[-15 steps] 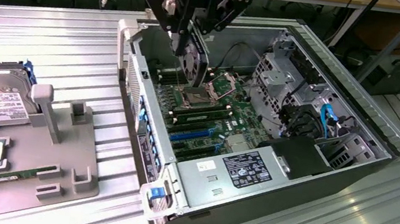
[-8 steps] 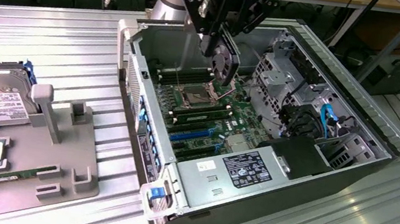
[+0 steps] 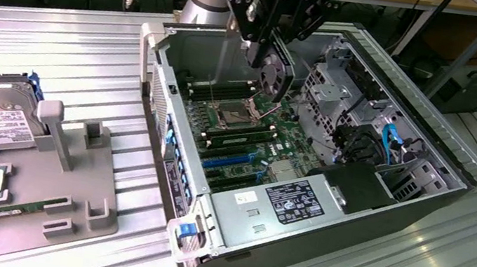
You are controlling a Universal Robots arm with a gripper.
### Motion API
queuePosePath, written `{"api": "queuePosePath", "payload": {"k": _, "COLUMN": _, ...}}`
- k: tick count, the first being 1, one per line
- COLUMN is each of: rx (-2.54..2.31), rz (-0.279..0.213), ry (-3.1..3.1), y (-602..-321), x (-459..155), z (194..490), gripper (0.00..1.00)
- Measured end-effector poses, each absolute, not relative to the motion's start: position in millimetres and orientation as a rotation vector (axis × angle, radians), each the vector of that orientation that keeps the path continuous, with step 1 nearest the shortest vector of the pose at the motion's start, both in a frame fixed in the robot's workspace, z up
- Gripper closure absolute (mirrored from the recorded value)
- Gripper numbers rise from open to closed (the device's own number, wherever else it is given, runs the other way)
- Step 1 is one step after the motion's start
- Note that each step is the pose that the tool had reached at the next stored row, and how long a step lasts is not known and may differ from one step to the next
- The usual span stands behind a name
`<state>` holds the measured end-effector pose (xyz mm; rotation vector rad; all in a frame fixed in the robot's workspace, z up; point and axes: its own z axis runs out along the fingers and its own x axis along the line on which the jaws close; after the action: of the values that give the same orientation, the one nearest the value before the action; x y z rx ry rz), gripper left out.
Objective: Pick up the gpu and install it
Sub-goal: 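Pick up the gpu and move the gpu toward the slot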
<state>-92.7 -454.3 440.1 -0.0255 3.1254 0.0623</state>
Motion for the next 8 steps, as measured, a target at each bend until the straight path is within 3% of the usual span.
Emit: {"api": "queuePosePath", "payload": {"k": 8, "rx": -0.025, "rz": 0.062, "ry": 3.125, "y": -454, "x": -73, "z": 439, "gripper": 0.72}}
